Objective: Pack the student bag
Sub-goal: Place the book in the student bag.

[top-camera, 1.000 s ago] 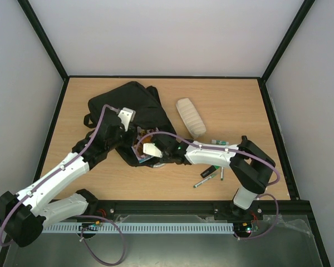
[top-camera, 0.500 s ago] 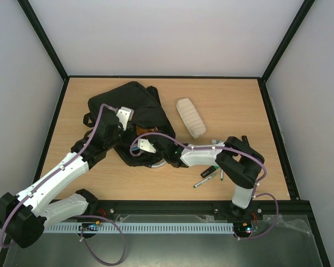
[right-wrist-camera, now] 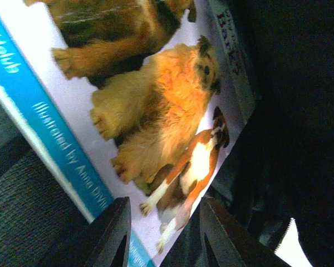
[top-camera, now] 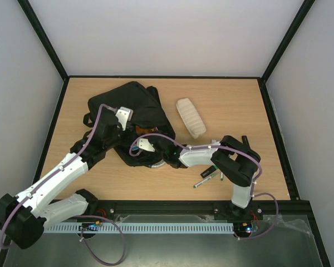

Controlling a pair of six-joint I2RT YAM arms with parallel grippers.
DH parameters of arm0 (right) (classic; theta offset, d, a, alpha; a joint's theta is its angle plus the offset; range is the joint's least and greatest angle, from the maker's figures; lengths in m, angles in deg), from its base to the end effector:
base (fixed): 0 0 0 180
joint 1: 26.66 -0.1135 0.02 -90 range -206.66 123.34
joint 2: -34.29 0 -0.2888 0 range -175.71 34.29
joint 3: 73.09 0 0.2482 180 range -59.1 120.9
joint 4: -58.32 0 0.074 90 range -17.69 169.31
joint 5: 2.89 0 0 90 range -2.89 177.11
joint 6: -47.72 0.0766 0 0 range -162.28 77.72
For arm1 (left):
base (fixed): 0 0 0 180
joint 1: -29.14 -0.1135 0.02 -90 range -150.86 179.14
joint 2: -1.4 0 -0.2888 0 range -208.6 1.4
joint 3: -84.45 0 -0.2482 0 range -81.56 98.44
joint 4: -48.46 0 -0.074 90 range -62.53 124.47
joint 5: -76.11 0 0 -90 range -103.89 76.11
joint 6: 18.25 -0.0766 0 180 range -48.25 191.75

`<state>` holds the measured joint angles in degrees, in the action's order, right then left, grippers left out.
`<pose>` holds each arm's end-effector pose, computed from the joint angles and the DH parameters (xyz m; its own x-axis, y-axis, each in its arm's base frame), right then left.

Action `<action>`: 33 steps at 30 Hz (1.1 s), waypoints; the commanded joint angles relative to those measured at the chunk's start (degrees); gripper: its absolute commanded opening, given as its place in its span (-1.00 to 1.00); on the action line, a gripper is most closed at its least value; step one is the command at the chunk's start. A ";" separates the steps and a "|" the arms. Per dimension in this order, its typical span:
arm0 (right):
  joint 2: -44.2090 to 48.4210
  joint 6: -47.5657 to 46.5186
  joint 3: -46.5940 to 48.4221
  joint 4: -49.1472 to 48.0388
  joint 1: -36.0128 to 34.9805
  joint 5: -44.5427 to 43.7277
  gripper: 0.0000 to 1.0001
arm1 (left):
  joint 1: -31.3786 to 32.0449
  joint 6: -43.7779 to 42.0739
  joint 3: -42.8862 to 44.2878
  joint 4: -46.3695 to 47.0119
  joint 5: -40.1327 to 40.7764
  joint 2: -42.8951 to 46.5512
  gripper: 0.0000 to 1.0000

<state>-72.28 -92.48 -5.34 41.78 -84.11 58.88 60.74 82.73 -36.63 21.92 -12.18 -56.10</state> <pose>0.2601 0.3402 0.1811 0.2591 -0.8522 -0.4545 -0.4814 0.2941 -0.8257 0.2135 -0.1287 0.2993 -0.4503 0.0535 -0.8913 0.4227 0.8920 -0.1600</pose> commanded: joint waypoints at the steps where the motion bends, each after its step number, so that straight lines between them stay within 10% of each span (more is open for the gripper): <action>1: 6.16 6.16 2.14 13.07 -0.29 7.40 -0.31 | -0.56 0.28 0.03 4.21 1.08 1.87 -0.95; 12: 6.74 8.49 1.35 23.71 -0.32 11.39 -0.98 | -0.75 0.39 0.11 4.25 0.68 1.98 -0.95; 33: -7.55 9.26 11.85 14.14 3.32 4.39 -0.99 | -0.89 0.16 -0.04 4.40 -1.23 1.70 -0.95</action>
<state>-76.21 -83.25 3.31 59.49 -80.81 65.29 60.54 82.73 -36.66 21.92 -12.85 -55.90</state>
